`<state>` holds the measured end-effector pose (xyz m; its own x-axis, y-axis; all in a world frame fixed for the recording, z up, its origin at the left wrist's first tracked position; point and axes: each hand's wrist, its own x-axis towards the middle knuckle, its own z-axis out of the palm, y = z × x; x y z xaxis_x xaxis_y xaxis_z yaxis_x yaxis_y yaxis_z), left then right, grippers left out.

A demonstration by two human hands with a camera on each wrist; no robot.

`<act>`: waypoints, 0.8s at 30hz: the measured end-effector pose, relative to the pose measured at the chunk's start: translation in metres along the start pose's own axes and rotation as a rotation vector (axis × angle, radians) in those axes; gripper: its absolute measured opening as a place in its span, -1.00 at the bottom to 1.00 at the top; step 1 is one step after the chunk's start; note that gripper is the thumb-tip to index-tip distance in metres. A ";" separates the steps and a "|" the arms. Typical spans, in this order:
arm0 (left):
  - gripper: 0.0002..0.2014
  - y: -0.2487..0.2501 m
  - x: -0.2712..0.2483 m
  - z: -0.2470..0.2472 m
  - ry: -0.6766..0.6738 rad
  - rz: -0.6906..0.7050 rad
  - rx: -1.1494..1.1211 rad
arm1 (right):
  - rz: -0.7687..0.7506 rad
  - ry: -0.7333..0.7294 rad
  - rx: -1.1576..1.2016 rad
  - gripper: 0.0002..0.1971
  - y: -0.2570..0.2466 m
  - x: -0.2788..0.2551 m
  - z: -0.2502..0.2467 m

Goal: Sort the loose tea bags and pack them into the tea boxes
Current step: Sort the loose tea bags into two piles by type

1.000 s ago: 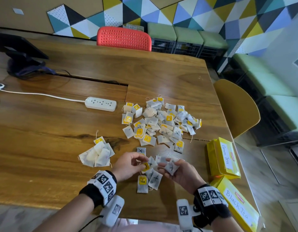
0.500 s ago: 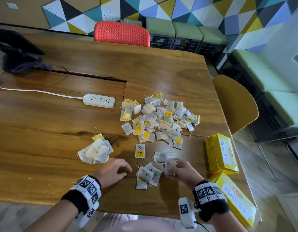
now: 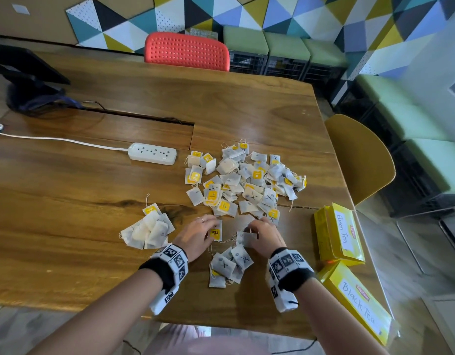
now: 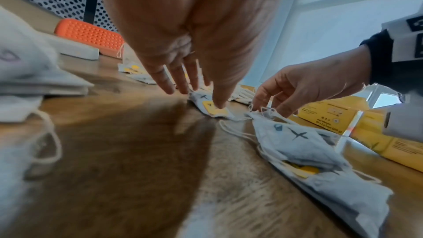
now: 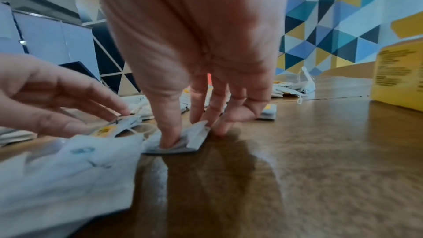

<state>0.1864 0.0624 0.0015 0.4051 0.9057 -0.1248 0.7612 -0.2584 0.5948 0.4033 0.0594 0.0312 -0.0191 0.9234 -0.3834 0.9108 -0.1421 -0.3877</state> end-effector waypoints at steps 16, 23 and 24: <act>-0.59 -0.027 0.003 -0.002 0.094 -0.134 -0.176 | 0.075 0.066 0.331 -0.80 0.008 -0.016 -0.019; -0.64 -0.012 -0.004 0.003 -0.046 -0.083 -0.033 | 0.139 0.023 0.413 -0.83 0.001 -0.018 -0.008; -0.57 -0.010 -0.004 0.005 -0.091 -0.078 0.002 | 0.135 0.023 0.408 -0.82 -0.001 -0.019 -0.007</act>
<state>0.1793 0.0597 -0.0079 0.3890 0.8888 -0.2423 0.7930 -0.1893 0.5790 0.4056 0.0451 0.0450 0.1029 0.8938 -0.4366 0.6667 -0.3877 -0.6365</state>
